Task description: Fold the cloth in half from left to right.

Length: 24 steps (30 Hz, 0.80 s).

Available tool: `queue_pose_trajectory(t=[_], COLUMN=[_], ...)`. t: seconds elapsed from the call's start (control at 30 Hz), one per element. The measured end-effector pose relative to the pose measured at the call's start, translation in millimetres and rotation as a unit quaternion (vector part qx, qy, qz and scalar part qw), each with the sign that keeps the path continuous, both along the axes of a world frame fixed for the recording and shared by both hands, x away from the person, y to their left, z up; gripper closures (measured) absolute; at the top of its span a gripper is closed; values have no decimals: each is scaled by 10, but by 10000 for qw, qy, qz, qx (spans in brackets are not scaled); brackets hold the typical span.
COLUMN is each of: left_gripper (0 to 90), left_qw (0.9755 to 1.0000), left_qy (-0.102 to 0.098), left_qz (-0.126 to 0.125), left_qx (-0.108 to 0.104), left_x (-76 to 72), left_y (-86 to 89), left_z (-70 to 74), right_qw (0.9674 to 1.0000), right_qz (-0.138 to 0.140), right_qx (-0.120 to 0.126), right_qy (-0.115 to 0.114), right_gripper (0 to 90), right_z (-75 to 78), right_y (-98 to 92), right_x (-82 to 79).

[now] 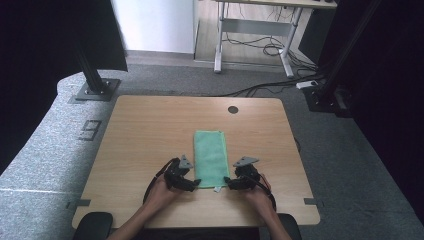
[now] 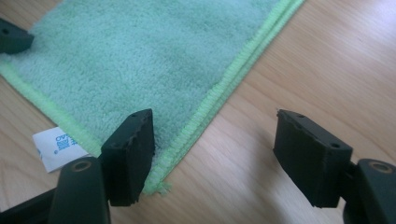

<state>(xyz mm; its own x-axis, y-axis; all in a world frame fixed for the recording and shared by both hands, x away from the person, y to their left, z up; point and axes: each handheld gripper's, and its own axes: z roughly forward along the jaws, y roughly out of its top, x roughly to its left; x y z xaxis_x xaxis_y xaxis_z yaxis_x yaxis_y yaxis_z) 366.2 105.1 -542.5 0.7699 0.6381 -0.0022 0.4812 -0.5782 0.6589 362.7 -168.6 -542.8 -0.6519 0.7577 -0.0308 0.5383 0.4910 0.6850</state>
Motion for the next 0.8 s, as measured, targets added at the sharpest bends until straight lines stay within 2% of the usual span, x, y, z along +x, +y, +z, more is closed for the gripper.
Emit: queue_pose_trajectory(t=[0.1,0.23,0.53,0.8], left_gripper=[208,204,176,174], left_qw=[10000,9998,9994,9994], left_qy=[18,45,101,59], left_qz=[83,172,320,332], left_qx=[-14,-10,-31,-85], left_x=[40,94,237,260], left_y=[98,187,352,386], left_z=[0,2,0,-11], right_qw=[9999,9998,9997,9996], right_qz=[115,166,35,14], right_qx=[-19,-39,244,267], right_qy=[-58,-116,66,44], right_gripper=[329,317,181,165], right_z=[3,2,-52,-62], right_y=[103,204,305,331], right_x=[31,64,240,273])
